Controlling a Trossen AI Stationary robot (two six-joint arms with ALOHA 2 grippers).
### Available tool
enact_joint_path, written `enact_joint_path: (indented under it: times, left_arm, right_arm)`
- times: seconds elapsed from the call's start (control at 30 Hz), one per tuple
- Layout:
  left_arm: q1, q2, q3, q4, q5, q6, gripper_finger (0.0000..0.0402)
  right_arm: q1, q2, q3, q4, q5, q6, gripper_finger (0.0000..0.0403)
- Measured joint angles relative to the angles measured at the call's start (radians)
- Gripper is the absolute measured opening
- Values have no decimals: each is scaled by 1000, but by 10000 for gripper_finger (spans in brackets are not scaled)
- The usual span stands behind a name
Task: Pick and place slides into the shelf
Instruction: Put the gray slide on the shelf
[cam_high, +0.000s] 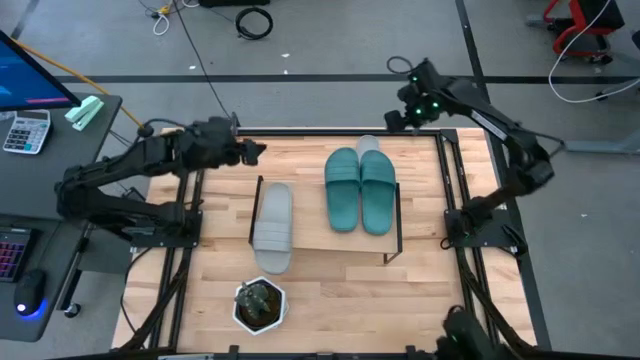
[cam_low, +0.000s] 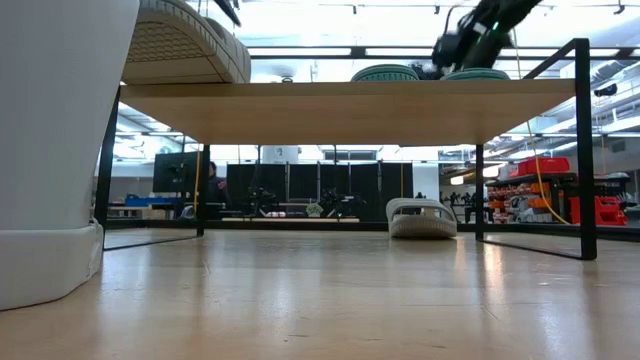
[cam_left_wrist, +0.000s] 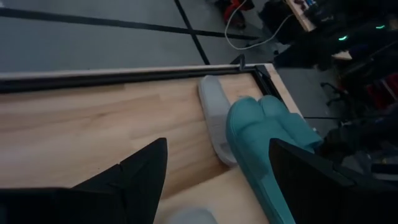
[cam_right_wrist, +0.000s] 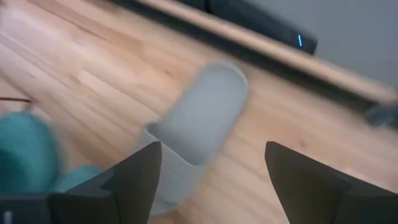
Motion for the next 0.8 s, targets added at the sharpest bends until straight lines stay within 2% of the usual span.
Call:
enact_joint_path:
  times: [0.17,0.37,0.8]
  left_arm:
    - [133,0,0,34,125,108,286]
    - [239,1,0,36,247,173,286]
    - [359,3,0,141,400,190,286]
  right_arm:
    - [-44,93,0,-28,-60,21,293]
    - [-83,128,0,73,-125,99,293]
    - [-90,232,0,139,-196,142,293]
